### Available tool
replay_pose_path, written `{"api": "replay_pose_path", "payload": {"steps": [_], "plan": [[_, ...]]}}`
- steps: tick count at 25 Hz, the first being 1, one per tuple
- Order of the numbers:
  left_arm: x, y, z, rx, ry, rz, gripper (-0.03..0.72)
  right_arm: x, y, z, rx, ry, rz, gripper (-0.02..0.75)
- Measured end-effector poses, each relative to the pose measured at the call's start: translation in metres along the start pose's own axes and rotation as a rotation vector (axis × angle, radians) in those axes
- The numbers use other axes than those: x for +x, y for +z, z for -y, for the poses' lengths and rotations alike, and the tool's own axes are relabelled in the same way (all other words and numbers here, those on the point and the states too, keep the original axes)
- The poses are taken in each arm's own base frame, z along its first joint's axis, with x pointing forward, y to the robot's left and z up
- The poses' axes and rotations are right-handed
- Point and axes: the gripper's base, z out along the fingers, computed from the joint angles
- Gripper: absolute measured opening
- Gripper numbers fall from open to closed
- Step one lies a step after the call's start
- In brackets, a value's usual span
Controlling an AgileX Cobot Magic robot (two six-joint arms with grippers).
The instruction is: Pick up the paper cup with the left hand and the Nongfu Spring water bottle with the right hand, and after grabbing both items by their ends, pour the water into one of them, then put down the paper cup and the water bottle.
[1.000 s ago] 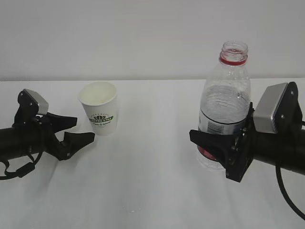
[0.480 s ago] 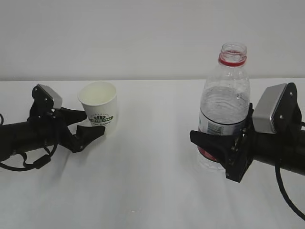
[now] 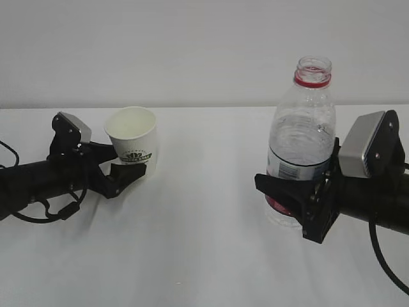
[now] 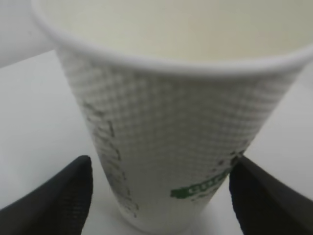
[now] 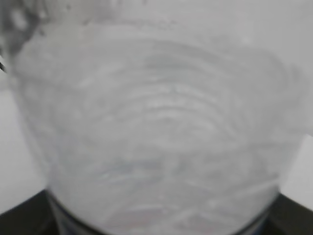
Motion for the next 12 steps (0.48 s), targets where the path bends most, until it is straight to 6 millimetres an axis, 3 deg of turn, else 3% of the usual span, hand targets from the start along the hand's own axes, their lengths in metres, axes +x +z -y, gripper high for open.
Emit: {"api": "replay_pose_path", "payload": {"steps": [12], "plan": [[0.002, 0.023, 0.003, 0.028, -0.006, 0.057, 0.638, 0.0, 0.0, 0.001, 0.008, 0.005, 0.001, 0.513]]}}
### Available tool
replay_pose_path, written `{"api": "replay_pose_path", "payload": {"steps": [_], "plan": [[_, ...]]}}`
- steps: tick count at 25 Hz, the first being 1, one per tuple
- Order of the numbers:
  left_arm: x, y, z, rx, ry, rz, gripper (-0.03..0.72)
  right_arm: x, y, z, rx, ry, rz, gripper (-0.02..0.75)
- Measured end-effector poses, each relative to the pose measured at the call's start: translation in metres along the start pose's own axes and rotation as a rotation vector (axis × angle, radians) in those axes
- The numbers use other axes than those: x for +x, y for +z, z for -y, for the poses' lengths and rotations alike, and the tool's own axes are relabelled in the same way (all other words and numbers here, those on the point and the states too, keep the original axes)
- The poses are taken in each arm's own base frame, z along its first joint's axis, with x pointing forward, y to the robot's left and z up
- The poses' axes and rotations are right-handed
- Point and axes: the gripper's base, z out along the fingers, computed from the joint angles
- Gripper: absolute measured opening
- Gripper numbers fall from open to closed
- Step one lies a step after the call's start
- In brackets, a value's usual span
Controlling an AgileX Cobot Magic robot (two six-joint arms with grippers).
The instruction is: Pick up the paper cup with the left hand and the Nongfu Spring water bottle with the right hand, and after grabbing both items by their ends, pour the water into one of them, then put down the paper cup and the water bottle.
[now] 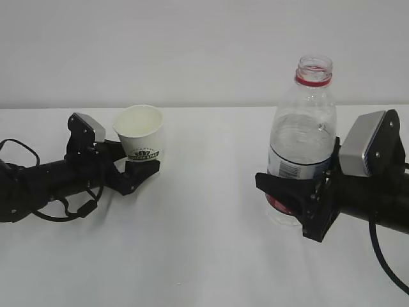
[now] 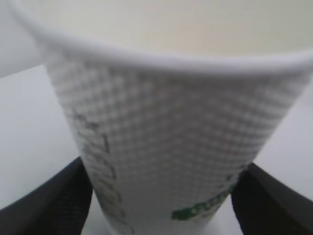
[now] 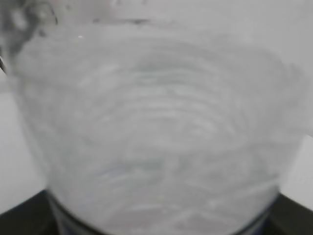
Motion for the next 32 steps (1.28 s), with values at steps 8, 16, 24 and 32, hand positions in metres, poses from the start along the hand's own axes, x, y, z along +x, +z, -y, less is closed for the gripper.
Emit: {"api": "replay_pose_path", "payload": {"steps": [8, 16, 24, 32], "plan": [[-0.0006, 0.0043, -0.0017, -0.008, -0.01, 0.036, 0.637, -0.0001, 0.0, 0.0007, 0.008, 0.005, 0.001, 0.513], [-0.0029, 0.0042, -0.0021, -0.013, 0.017, 0.061, 0.634, -0.0003, 0.0, 0.0014, 0.016, 0.01, 0.003, 0.513], [-0.0031, 0.0042, -0.0022, -0.014, 0.016, 0.063, 0.584, -0.0003, 0.0, 0.0016, 0.018, 0.011, 0.003, 0.512], [-0.0031, 0.0042, -0.0022, -0.014, 0.018, 0.063, 0.545, -0.0003, 0.0, 0.0017, 0.018, 0.011, 0.003, 0.512]]}}
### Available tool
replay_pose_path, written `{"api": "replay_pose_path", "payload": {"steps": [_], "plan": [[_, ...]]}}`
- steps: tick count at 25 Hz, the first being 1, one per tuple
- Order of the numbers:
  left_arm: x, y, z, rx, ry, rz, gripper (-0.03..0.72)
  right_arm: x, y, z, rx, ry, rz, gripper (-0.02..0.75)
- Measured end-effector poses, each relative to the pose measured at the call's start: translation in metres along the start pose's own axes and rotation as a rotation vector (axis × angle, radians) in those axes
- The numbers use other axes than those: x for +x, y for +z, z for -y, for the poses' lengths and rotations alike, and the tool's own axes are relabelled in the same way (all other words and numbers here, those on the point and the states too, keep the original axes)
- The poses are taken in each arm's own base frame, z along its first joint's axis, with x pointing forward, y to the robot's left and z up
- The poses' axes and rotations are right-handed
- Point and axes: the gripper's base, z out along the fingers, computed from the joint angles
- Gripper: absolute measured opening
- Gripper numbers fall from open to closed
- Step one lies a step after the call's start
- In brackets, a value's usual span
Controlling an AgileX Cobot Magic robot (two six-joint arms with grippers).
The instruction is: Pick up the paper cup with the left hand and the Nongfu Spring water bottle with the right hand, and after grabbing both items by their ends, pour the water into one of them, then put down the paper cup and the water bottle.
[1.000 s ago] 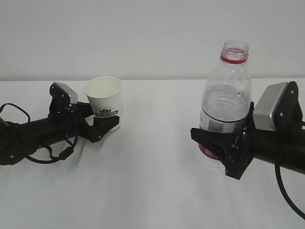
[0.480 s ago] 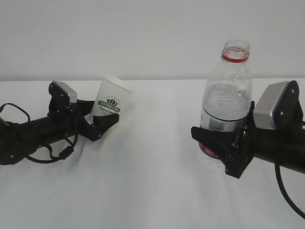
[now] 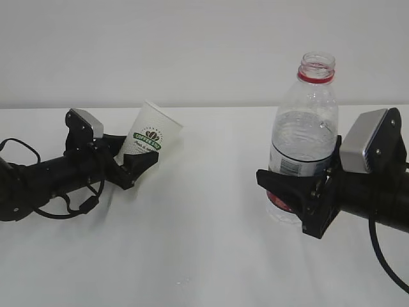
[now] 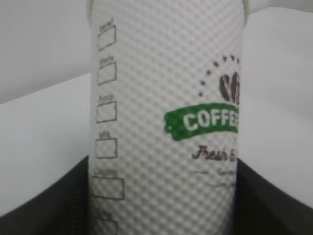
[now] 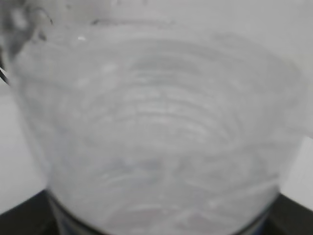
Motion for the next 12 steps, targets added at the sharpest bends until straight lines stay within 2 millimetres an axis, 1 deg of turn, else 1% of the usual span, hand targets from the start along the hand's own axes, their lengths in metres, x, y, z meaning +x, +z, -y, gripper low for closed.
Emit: {"api": "replay_pose_path", "payload": {"steps": [6, 12], "plan": [[0.0002, 0.0, 0.0007, 0.007, 0.0, -0.002, 0.545, 0.0008, 0.0, 0.0007, 0.008, 0.004, -0.009, 0.512], [0.0012, -0.0002, 0.0051, 0.056, -0.004, -0.014, 0.545, 0.0013, 0.0, 0.001, 0.012, 0.005, -0.015, 0.512]]}}
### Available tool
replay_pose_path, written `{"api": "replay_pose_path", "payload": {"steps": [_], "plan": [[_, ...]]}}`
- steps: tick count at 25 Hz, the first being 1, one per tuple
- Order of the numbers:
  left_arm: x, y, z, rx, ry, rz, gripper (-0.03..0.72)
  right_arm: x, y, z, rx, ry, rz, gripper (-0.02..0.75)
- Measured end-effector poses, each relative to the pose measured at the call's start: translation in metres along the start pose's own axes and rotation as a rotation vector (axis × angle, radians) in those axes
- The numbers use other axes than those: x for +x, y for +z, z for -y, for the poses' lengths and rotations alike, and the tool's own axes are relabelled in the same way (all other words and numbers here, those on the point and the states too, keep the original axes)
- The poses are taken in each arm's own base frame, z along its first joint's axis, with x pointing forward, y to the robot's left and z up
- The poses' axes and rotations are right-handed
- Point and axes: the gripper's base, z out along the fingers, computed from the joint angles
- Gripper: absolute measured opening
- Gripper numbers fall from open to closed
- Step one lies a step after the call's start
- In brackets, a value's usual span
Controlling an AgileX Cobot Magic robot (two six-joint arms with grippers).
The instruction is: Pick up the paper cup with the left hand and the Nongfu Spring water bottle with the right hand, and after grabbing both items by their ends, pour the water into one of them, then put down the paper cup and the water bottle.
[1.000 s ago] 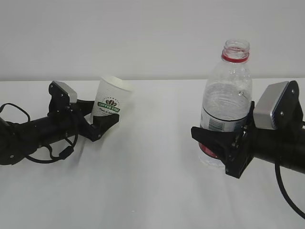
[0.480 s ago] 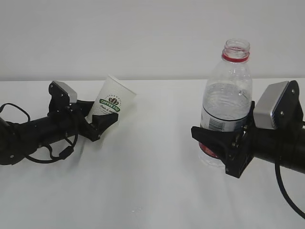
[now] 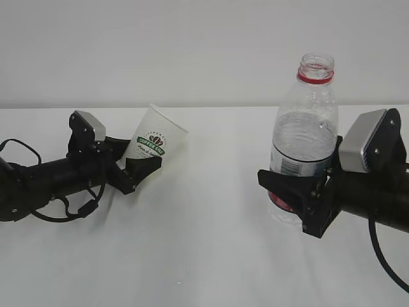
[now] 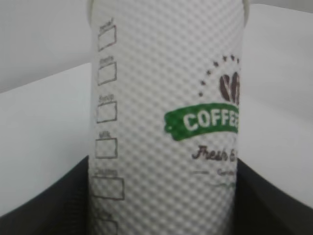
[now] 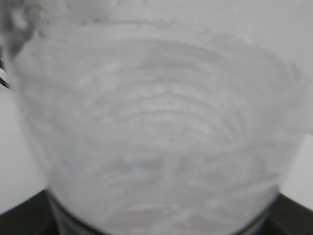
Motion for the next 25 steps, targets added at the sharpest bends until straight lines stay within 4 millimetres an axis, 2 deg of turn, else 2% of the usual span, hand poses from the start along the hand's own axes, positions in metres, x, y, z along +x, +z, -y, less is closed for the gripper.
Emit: {"api": "replay_pose_path", "payload": {"steps": [25], "plan": [[0.002, -0.0001, 0.0087, 0.1, -0.001, -0.026, 0.543, 0.0, 0.0, 0.0001, 0.001, 0.002, 0.0, 0.512]]}}
